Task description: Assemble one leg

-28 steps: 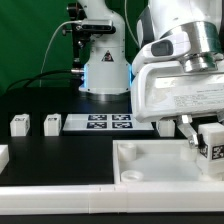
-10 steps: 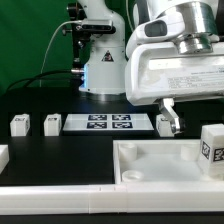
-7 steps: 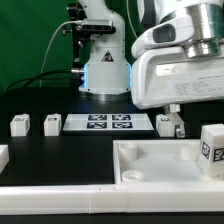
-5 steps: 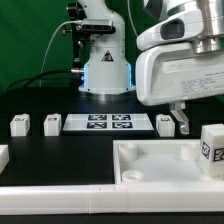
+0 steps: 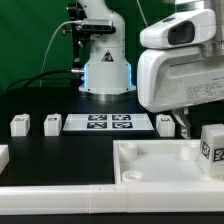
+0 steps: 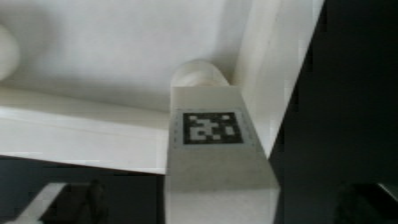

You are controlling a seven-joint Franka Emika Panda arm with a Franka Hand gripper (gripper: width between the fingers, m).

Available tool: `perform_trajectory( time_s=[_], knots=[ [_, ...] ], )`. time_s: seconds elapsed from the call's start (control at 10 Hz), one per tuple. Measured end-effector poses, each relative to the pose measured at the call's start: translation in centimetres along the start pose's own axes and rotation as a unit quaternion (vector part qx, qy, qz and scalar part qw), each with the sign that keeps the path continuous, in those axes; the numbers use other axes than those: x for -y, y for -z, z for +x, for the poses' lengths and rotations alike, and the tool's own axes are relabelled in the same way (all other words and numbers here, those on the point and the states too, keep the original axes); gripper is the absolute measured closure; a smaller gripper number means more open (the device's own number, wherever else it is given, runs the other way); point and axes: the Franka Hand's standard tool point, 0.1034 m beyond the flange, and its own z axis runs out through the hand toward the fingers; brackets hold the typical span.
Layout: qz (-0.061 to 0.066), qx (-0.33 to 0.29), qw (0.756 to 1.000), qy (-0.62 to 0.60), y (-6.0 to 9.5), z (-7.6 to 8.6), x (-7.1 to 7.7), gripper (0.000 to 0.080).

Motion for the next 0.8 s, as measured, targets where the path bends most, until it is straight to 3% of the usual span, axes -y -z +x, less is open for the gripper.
perform_trajectory(
  time_s=[0.8],
  knots=[
    [0.002, 0.008, 1.0, -0.007, -0.9, 0.3, -0.83, 0.0177]
  ],
)
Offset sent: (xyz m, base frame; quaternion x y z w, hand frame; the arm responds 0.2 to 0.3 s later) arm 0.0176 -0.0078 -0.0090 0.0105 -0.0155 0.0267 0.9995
